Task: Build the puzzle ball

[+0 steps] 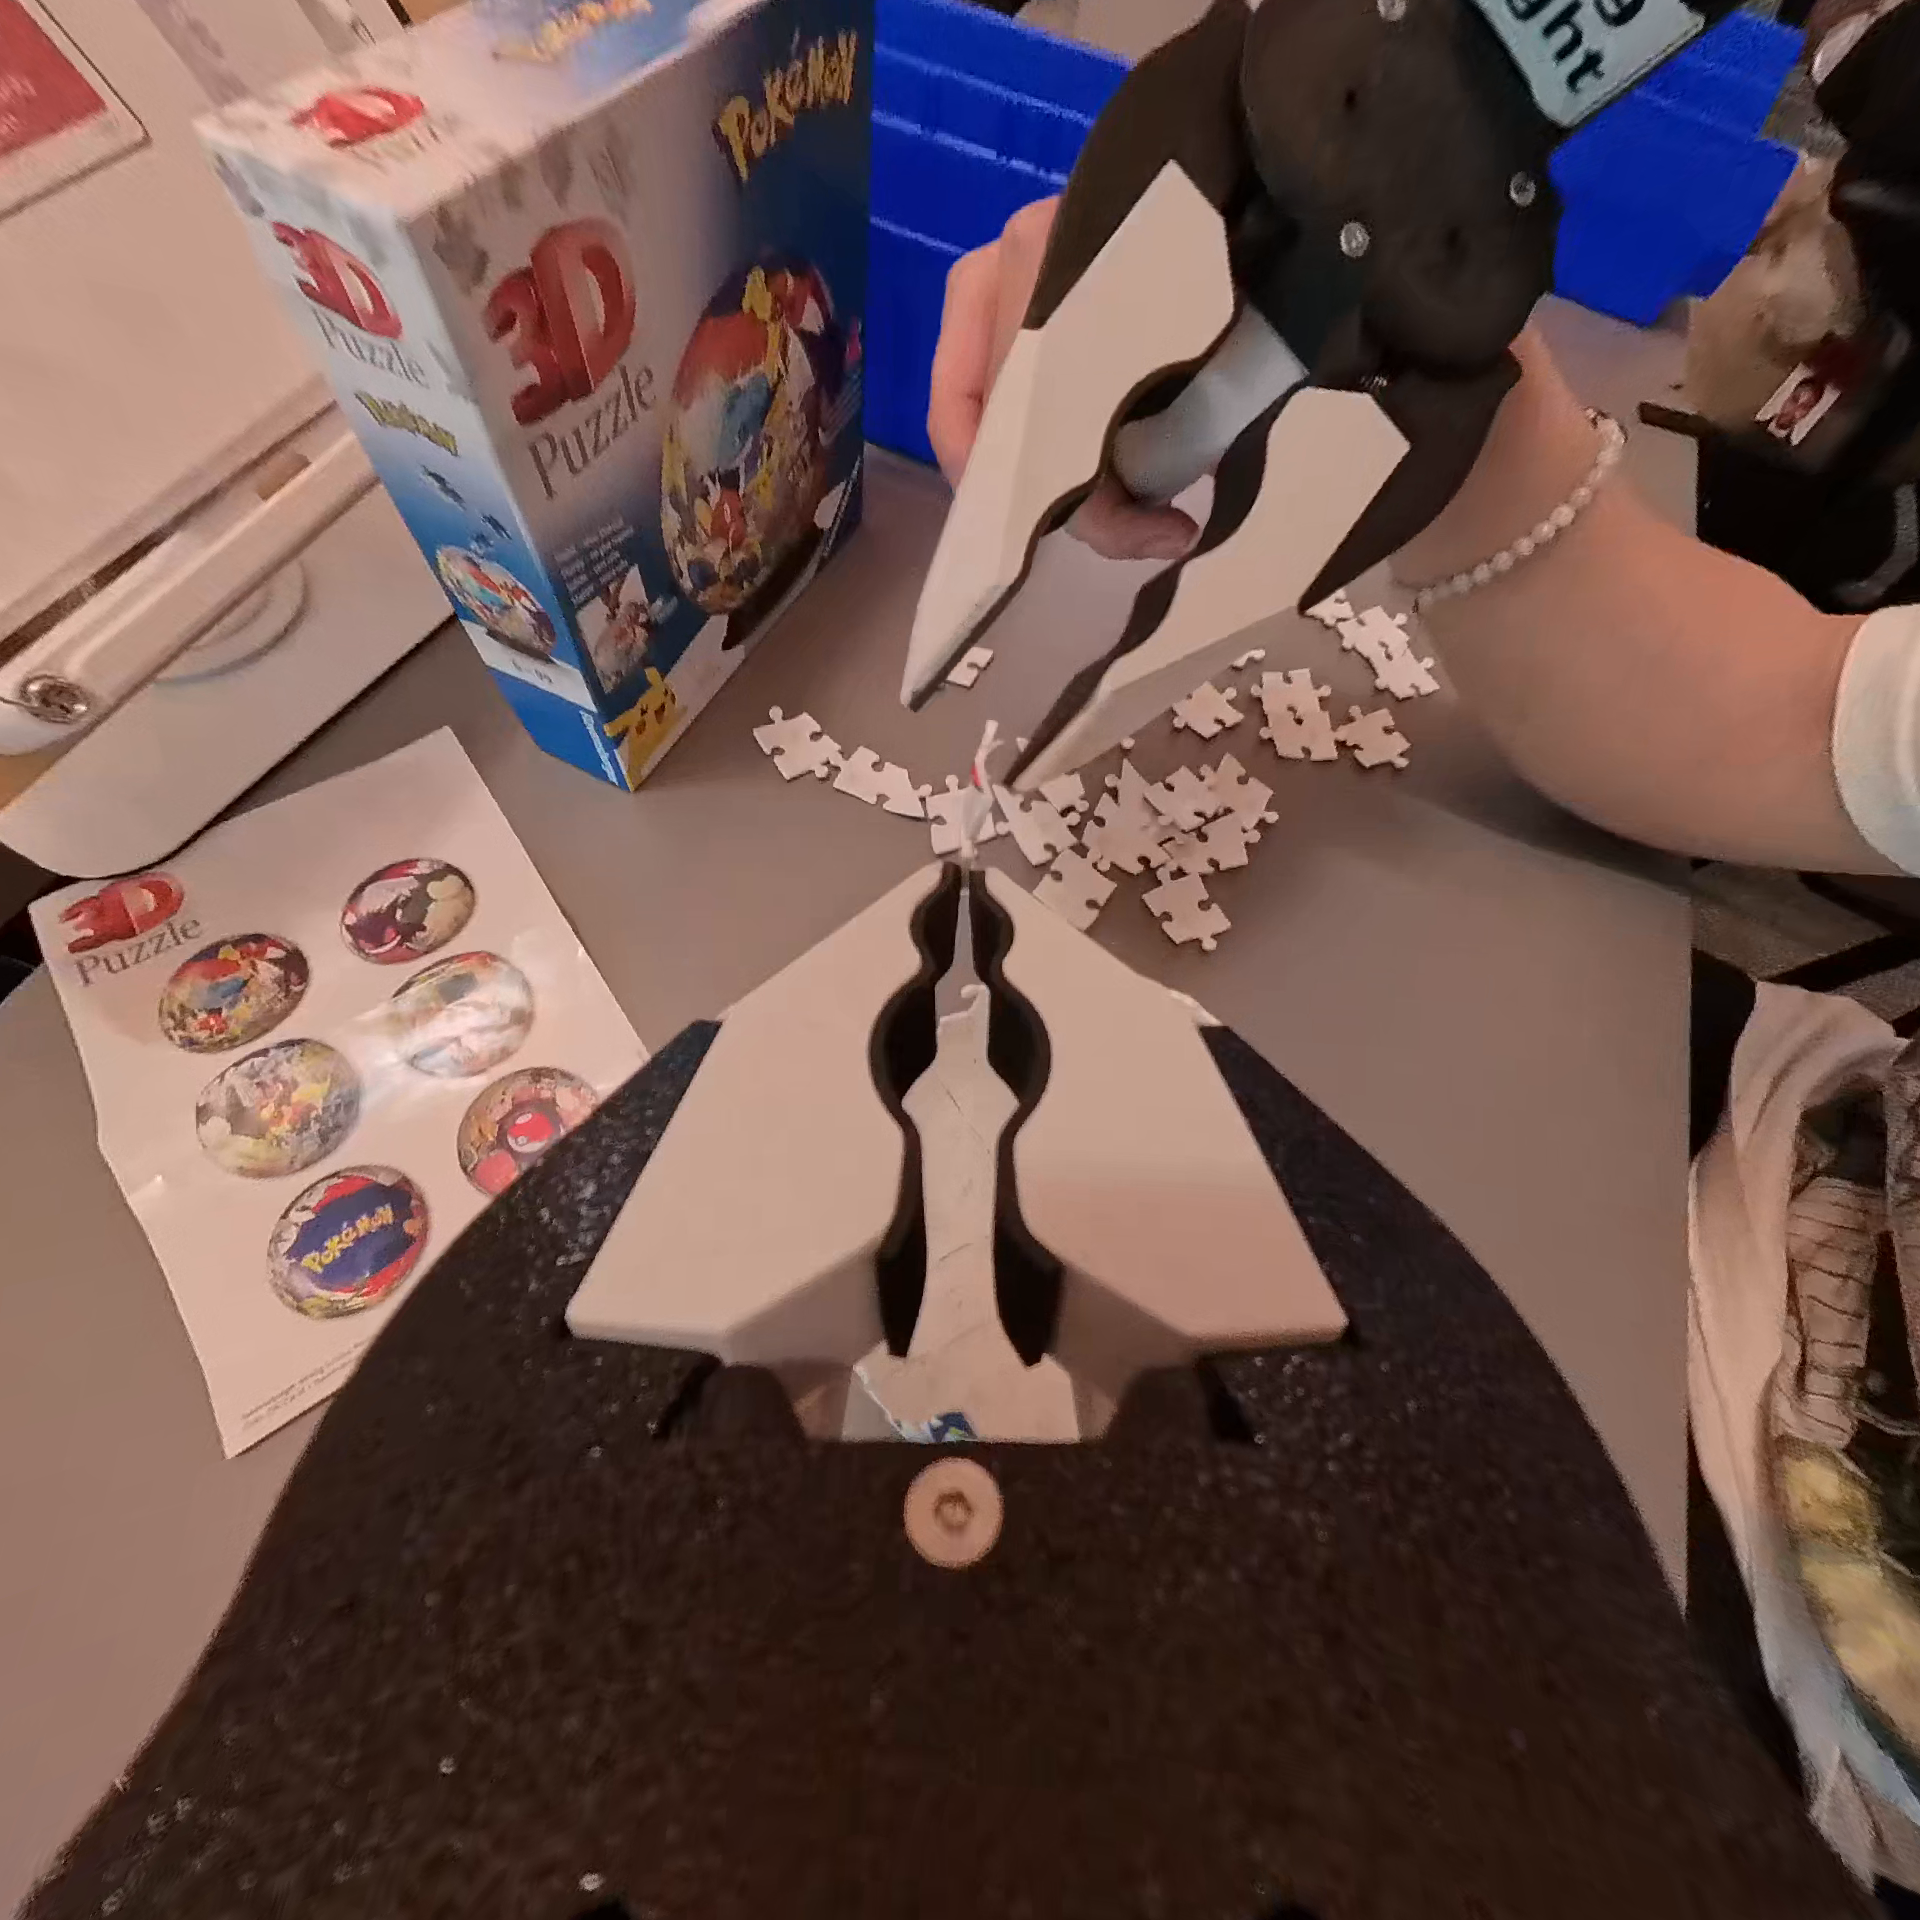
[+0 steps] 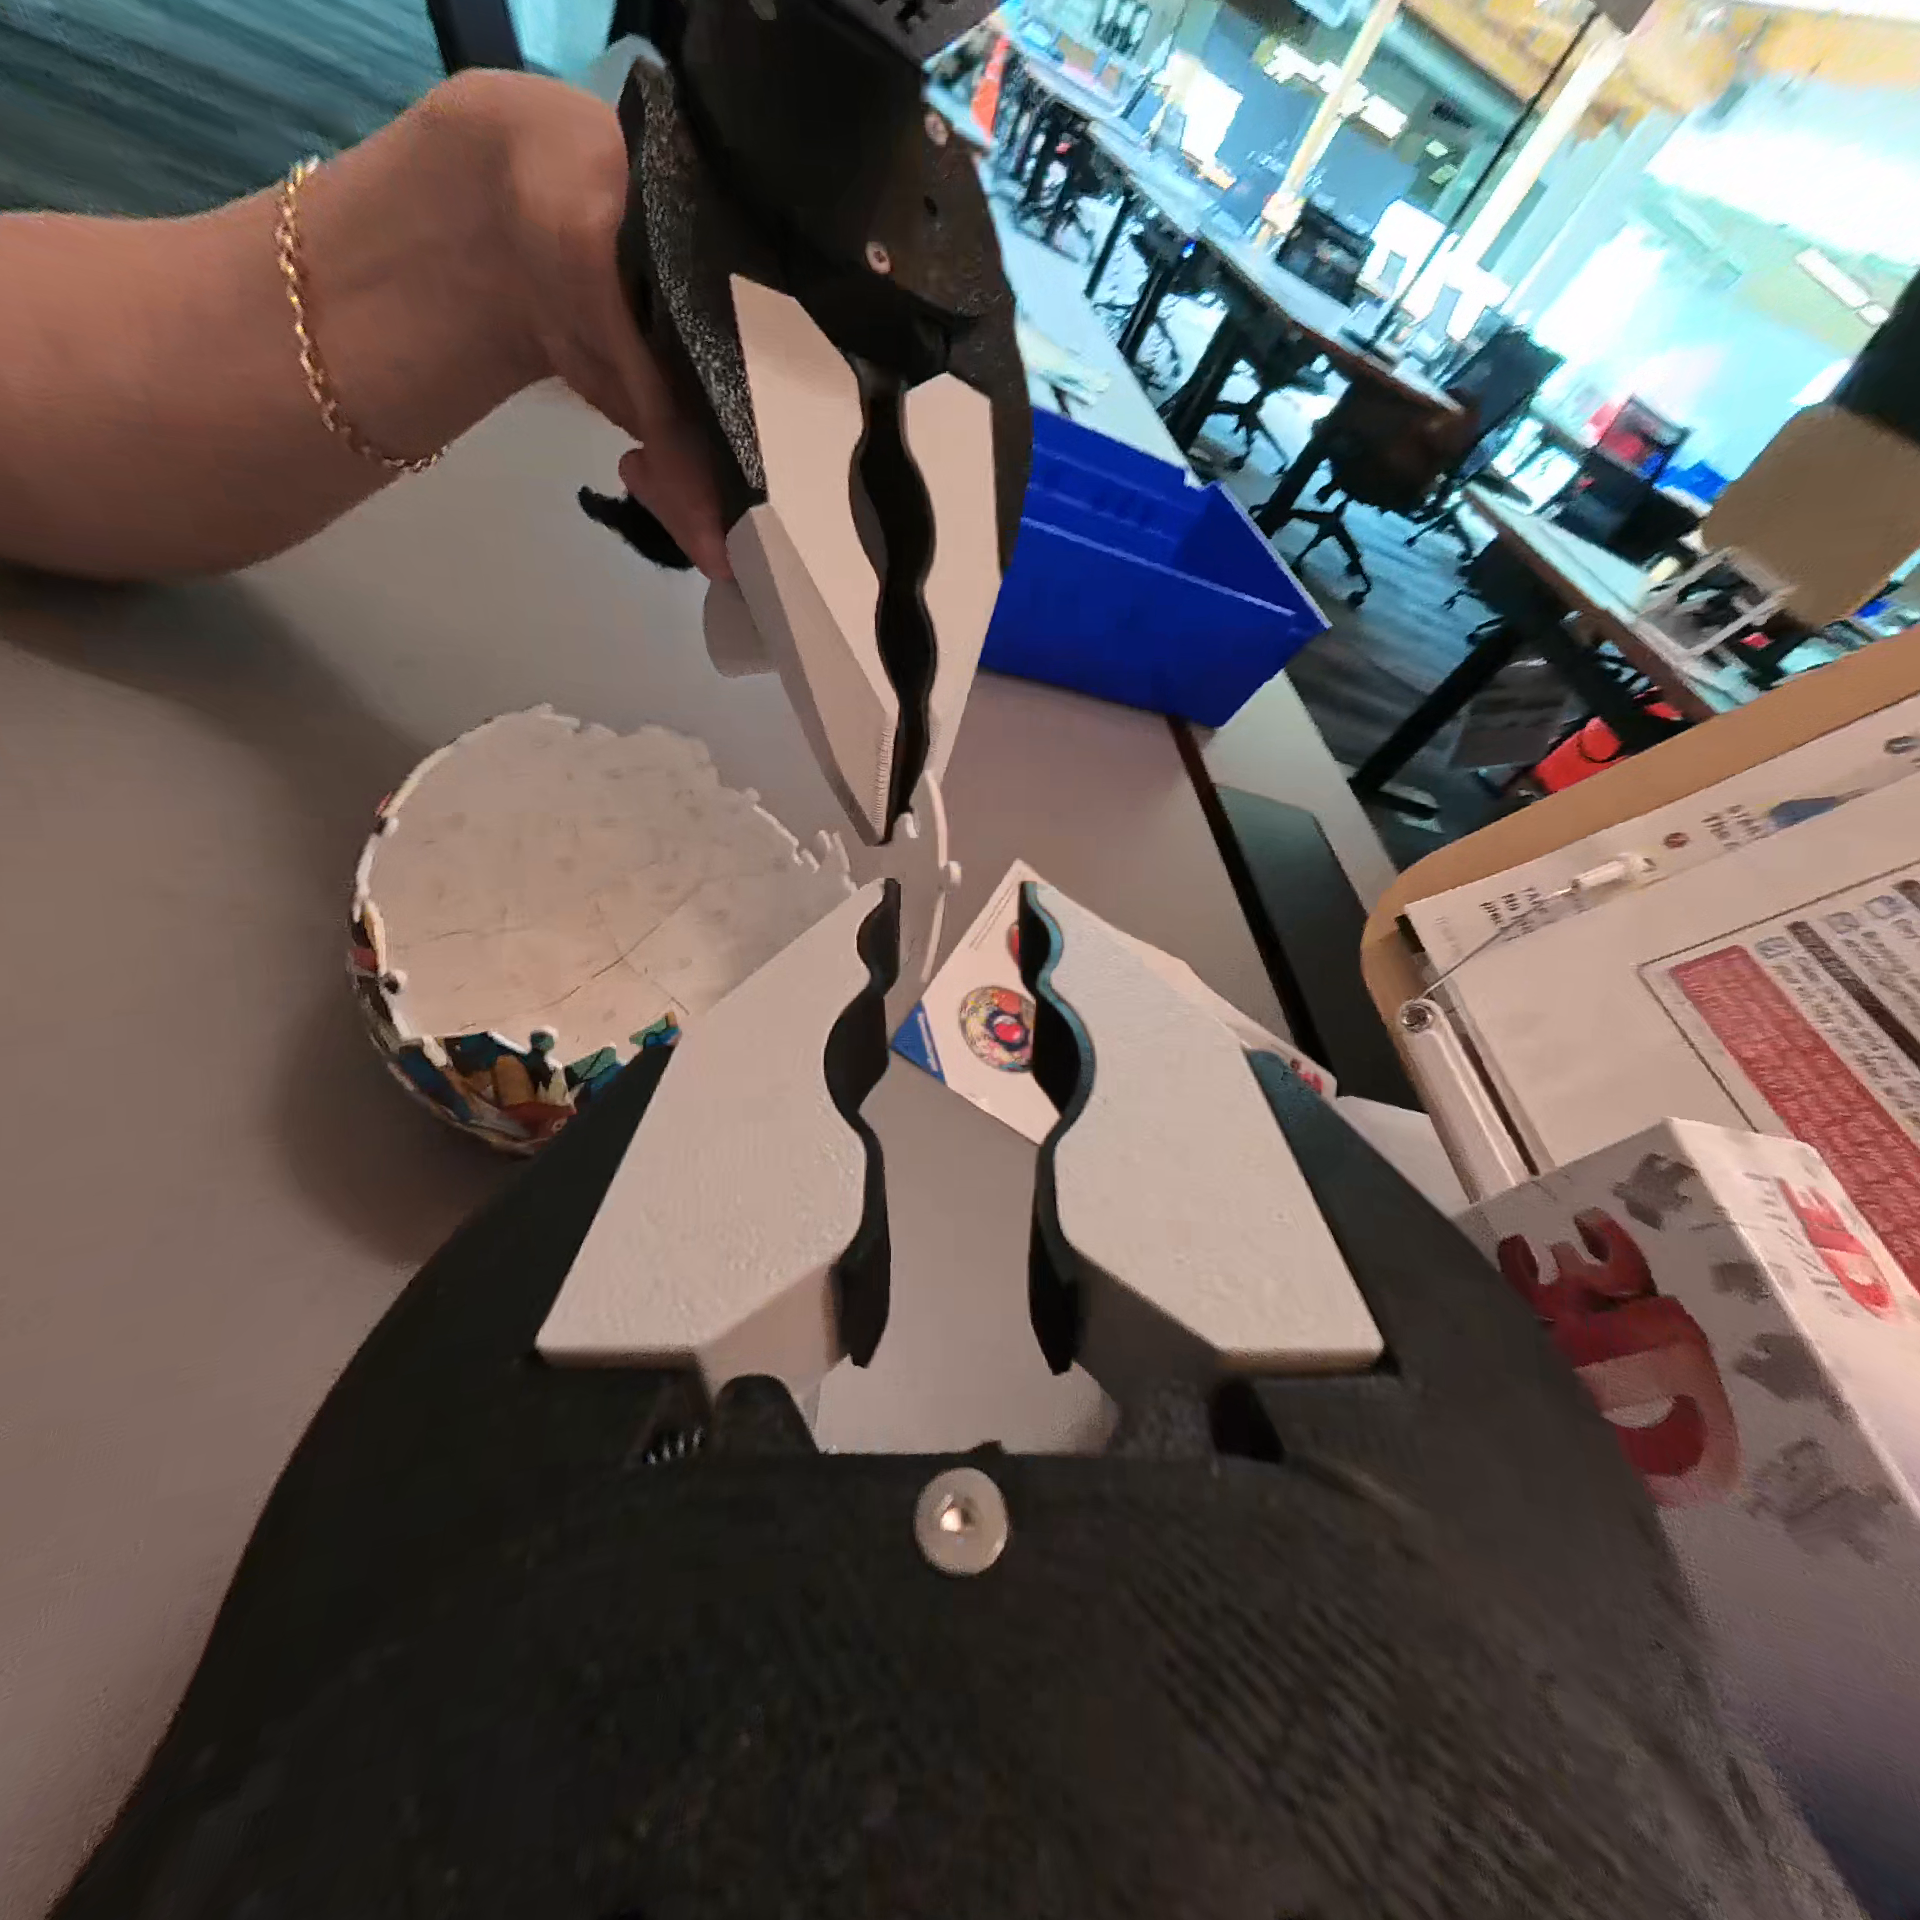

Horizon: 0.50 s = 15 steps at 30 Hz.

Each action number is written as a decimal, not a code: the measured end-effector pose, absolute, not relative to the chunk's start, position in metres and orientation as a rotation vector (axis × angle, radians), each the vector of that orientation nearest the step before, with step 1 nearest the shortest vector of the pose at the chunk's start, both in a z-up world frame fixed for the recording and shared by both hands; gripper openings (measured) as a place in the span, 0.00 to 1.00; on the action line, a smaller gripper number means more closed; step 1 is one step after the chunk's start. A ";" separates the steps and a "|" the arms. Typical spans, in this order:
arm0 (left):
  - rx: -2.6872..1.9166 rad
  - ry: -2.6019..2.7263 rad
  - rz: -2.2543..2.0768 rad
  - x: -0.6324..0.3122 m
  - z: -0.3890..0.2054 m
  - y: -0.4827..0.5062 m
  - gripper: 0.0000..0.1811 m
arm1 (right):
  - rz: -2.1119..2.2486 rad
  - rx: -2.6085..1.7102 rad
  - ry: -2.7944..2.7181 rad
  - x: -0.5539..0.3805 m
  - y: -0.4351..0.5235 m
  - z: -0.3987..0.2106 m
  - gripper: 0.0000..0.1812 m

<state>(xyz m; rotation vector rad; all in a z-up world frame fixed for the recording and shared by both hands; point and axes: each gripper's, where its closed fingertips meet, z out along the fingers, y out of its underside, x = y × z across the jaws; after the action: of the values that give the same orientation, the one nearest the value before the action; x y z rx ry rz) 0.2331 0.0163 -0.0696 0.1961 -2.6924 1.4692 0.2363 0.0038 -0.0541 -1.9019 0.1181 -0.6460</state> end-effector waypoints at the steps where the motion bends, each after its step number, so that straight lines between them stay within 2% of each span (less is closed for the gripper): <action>1: 0.192 -2.696 1.452 0.232 -0.072 0.016 0.00 | -0.646 -1.913 0.113 0.238 0.004 -0.056 0.10; 7: 0.203 -2.728 1.412 0.237 -0.081 0.017 0.00 | -0.566 -1.984 0.072 0.240 0.010 -0.071 0.04; 15: 0.216 -2.812 1.328 0.243 -0.094 0.025 0.01 | -0.480 -2.022 0.075 0.243 0.019 -0.083 0.00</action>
<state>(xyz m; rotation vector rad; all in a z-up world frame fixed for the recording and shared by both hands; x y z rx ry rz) 0.2434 0.0254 -0.0936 0.2160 -2.8121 1.3281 0.2432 0.0187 -0.0827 -2.0216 0.0749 -0.4799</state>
